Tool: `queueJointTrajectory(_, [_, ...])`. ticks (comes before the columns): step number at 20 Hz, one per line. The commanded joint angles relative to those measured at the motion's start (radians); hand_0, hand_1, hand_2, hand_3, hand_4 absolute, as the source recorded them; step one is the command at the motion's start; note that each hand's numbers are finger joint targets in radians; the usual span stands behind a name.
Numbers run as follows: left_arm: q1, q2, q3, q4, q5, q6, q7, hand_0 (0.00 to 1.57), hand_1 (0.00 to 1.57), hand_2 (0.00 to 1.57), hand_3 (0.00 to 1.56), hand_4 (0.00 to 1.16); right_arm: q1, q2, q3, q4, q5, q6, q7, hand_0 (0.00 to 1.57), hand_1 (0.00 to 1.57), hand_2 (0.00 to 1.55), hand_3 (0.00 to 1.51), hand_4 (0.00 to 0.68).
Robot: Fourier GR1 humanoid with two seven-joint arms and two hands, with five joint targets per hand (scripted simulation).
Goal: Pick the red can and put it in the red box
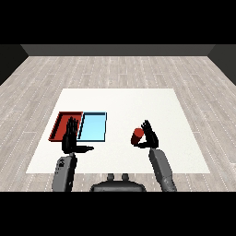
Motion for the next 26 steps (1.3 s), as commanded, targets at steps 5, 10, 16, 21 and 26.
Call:
queueJointTrajectory(5, [0.002, -0.007, -0.01, -0.052, 0.0, 0.03, 0.062, 0.0, 0.0, 0.0, 0.0, 0.0, 0.006, -0.027, -0.004, -0.003, -0.005, -0.012, 0.03, 0.0, 0.0, 0.0, 0.0, 0.0])
queueJointTrajectory(10, [0.039, -0.017, -0.03, -0.027, -0.021, 0.006, -0.014, 0.0, 0.0, 0.0, 0.0, 0.0, -0.082, 0.005, 0.076, 0.076, -0.049, -0.134, 0.012, 0.0, 0.0, 0.0, 0.0, 0.0])
queueJointTrajectory(16, [0.0, 0.013, 0.024, 0.062, -0.004, -0.009, -0.064, 0.0, 0.0, 0.0, 0.0, 0.0, -0.02, 0.006, 0.038, 0.054, -0.011, -0.048, -0.012, 0.0, 0.0, 0.0, 0.0, 0.0])
queueJointTrajectory(21, [-0.014, -0.001, -0.005, 0.013, -0.003, 0.008, -0.003, 0.0, 0.0, 0.0, 0.0, 0.0, -0.122, 0.006, 0.032, 0.163, -0.041, -0.064, -0.017, 0.0, 0.0, 0.0, 0.0, 0.0])
queueJointTrajectory(26, [0.017, -0.028, -0.072, 0.037, -0.029, 0.065, -0.07, 0.0, 0.0, 0.0, 0.0, 0.0, -0.088, 0.006, 0.096, 0.096, -0.062, -0.118, -0.002, 0.0, 0.0, 0.0, 0.0, 0.0])
